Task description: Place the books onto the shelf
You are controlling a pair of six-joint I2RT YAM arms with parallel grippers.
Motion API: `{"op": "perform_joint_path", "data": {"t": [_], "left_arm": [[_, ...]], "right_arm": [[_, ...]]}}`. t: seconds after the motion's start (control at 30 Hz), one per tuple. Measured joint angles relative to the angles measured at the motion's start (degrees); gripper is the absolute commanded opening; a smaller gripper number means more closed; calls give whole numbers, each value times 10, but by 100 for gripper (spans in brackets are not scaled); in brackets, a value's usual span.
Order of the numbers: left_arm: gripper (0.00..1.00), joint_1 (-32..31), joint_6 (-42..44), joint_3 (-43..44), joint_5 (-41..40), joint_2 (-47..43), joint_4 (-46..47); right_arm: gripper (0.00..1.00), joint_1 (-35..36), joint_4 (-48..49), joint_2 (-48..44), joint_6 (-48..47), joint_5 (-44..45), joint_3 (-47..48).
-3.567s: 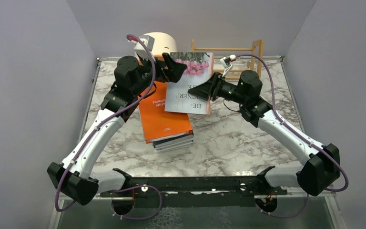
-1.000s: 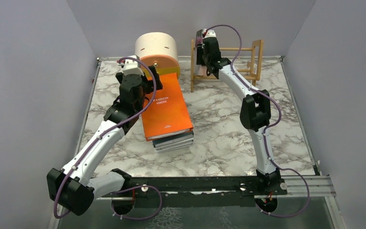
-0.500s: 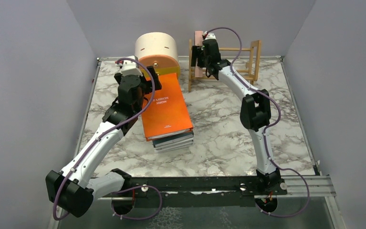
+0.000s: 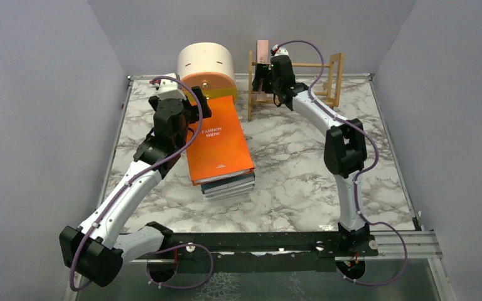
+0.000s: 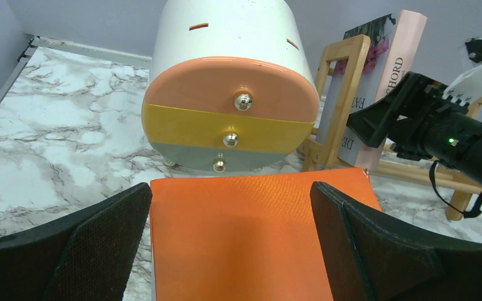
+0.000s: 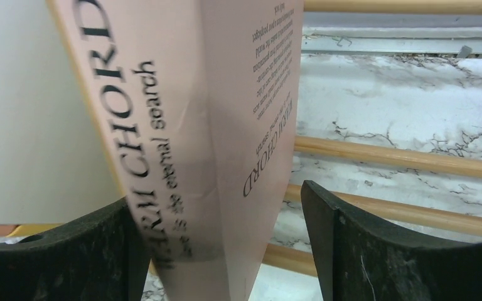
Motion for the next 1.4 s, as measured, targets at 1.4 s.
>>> {"op": "perform_joint_path", "data": {"t": [1.4], "left_arm": [[98, 1, -50, 25, 118, -85, -207]], "right_arm": [[80, 16, 136, -527, 154, -364, -504]]}}
